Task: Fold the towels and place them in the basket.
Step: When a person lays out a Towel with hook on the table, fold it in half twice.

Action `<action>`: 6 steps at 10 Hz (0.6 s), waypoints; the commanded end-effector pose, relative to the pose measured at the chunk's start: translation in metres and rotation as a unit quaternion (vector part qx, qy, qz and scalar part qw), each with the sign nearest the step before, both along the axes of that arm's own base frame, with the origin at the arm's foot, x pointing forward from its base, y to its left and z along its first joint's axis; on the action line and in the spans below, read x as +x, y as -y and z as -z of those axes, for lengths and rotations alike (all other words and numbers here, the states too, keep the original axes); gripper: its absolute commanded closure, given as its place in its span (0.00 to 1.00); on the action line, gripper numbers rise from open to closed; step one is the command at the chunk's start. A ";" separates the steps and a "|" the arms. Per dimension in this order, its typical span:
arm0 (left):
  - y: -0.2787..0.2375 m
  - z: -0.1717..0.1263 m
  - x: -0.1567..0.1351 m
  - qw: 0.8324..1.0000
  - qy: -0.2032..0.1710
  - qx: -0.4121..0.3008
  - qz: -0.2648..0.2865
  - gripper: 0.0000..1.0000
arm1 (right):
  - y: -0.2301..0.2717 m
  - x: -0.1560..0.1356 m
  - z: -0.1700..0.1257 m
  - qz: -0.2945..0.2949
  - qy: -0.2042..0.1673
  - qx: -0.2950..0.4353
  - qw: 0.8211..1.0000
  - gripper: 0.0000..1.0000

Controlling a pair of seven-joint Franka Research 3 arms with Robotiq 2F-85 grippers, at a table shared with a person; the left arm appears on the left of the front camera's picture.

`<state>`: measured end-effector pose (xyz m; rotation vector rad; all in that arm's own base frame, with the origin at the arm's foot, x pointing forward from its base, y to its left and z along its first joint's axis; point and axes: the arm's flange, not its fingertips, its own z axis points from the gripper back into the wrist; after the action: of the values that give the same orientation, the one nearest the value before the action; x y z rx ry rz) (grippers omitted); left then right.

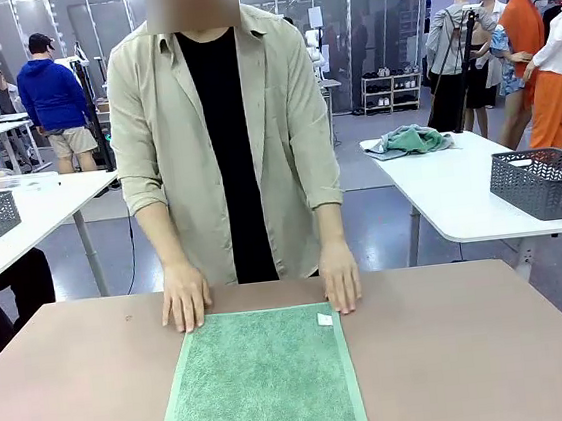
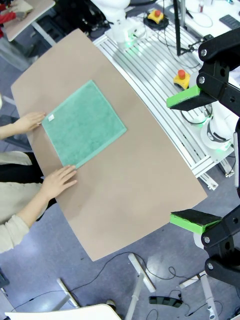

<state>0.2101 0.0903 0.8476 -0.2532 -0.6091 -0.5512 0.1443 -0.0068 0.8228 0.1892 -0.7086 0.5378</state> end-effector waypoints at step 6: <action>0.000 -0.001 -0.001 1.000 0.002 0.000 0.002 0.00 | 0.001 -0.001 0.000 0.000 0.001 0.000 1.000 0.00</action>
<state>0.2101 0.0903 0.8476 -0.2532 -0.6091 -0.5512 0.1443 -0.0068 0.8228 0.1892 -0.7086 0.5378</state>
